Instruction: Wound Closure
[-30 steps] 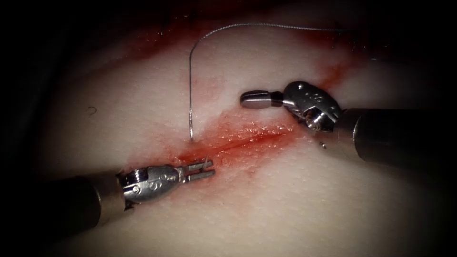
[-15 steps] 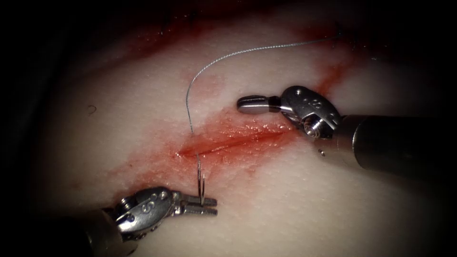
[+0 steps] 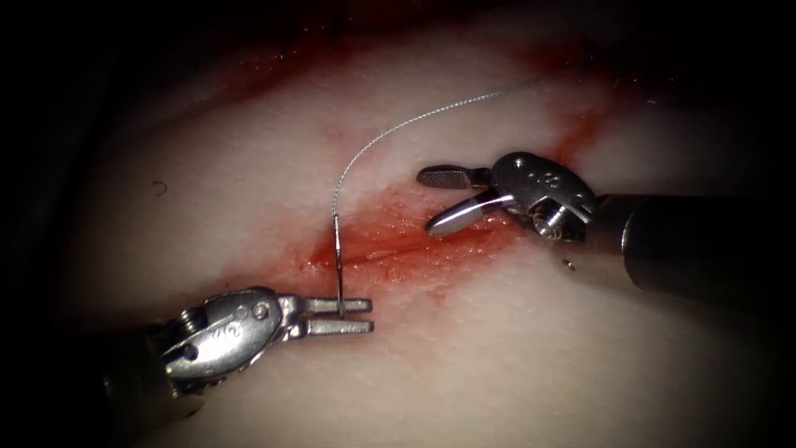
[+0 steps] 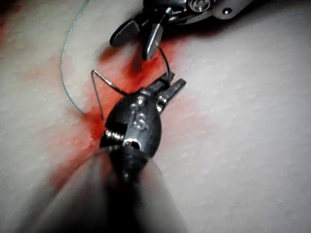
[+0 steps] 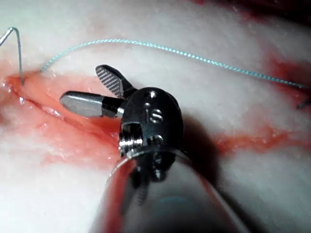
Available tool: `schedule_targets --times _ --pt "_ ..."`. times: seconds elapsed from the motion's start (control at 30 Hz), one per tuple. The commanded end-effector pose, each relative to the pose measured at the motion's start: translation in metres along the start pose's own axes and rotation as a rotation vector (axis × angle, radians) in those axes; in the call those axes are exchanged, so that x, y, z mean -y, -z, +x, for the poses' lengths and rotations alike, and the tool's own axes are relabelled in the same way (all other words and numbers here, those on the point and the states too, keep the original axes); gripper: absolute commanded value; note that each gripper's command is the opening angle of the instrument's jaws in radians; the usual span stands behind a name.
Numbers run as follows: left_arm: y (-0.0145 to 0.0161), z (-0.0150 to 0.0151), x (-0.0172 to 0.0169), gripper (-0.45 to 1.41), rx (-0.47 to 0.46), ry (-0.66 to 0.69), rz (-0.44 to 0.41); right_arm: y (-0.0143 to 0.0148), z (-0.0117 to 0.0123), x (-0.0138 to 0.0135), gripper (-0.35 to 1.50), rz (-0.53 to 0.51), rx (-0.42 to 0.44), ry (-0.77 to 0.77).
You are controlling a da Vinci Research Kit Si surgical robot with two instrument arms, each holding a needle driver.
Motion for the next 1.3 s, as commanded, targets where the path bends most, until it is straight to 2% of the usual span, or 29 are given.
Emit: schedule_targets --times 0.03,0.17,0.3,0.43,0.5,0.63,0.8,0.87,0.93,1.17,1.3 --pt "-0.0007 -0.0005 -0.0001 -0.45 0.002 -0.001 0.0 -0.0007 -0.0002 -0.0002 1.05 0.002 -0.007 0.0" --pt "0.0 0.0018 0.002 -0.45 0.018 -0.121 0.073 0.0 0.0006 0.0 0.96 0.021 -0.054 -0.007" --pt "0.0004 0.0031 0.0032 -0.45 0.019 -0.183 0.132 0.0004 0.0014 0.0002 0.93 0.028 -0.059 -0.047" --pt "0.0001 0.0032 0.0031 -0.45 0.018 -0.228 0.126 0.0005 0.0023 0.0006 0.79 0.039 -0.071 -0.171" --pt "-0.0001 0.0027 0.0028 -0.45 0.019 -0.246 0.127 0.0006 0.0028 0.0007 0.93 0.047 -0.084 -0.248" --pt "-0.0005 0.001 0.0026 -0.45 0.022 -0.283 0.124 0.0005 0.0038 0.001 1.05 0.057 -0.09 -0.408" --pt "-0.0019 -0.0022 0.0025 -0.45 0.063 -0.346 0.127 0.0 0.0044 0.0016 1.05 0.065 -0.087 -0.595" --pt "-0.0026 -0.0033 0.0021 -0.45 0.081 -0.37 0.131 -0.0003 0.0045 0.0019 1.11 0.067 -0.087 -0.637" --pt "-0.0039 -0.0049 0.0014 -0.45 0.108 -0.429 0.139 -0.0008 0.0044 0.0023 1.26 0.068 -0.087 -0.703" --pt "-0.006 -0.0065 0.0005 -0.45 0.14 -0.487 0.16 -0.0022 0.004 0.0033 1.26 0.092 -0.075 -0.751" --pt "-0.0065 -0.0064 0.0006 -0.45 0.144 -0.492 0.166 -0.0032 0.0037 0.0041 1.18 0.121 -0.059 -0.757"
